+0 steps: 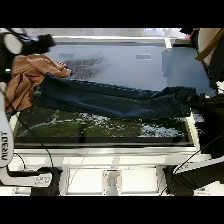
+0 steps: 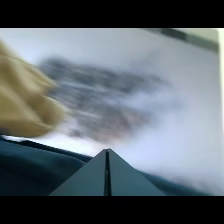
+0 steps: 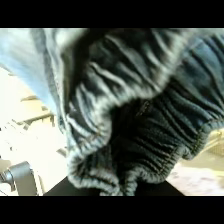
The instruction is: Fold the clothes and pants, and hang the long-sleeved shirts on hangers.
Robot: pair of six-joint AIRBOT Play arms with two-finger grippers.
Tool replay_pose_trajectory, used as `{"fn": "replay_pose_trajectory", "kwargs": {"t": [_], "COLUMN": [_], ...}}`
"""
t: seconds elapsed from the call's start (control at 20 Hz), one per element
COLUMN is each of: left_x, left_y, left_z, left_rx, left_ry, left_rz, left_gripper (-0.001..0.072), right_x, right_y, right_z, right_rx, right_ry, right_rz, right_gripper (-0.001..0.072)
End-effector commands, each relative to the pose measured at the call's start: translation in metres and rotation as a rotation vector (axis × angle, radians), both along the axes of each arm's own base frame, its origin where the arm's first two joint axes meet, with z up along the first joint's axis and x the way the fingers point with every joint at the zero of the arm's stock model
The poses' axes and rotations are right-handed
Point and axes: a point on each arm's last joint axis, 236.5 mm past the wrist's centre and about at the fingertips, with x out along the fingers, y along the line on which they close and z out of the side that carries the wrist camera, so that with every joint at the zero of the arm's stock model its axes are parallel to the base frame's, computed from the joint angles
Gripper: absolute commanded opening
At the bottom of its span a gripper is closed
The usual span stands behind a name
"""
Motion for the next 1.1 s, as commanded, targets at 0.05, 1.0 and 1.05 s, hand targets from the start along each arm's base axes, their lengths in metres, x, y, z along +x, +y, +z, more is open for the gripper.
{"fn": "replay_pose_trajectory", "kwargs": {"t": [0.05, 1.0, 1.05], "left_x": [-0.025, -0.144, -0.136], "left_y": [-0.194, -0.351, -0.325], "left_z": [-0.074, -0.237, -0.221], "left_rx": [-0.086, -0.146, -0.134], "left_ry": [0.116, 0.554, 0.56], "left_rz": [-0.42, -0.753, -0.756], "left_gripper": [0.0012, 0.0012, 0.0012], "right_x": [0.009, 0.05, 0.055], "right_y": [0.028, 0.273, 0.285], "right_z": [0.077, 0.101, 0.096], "right_rx": [-0.075, -0.221, -0.24], "right_ry": [-0.098, -0.2, -0.193], "right_rz": [-0.057, 0.167, 0.145], "right_gripper": [0.0074, 0.0073, 0.0073]}}
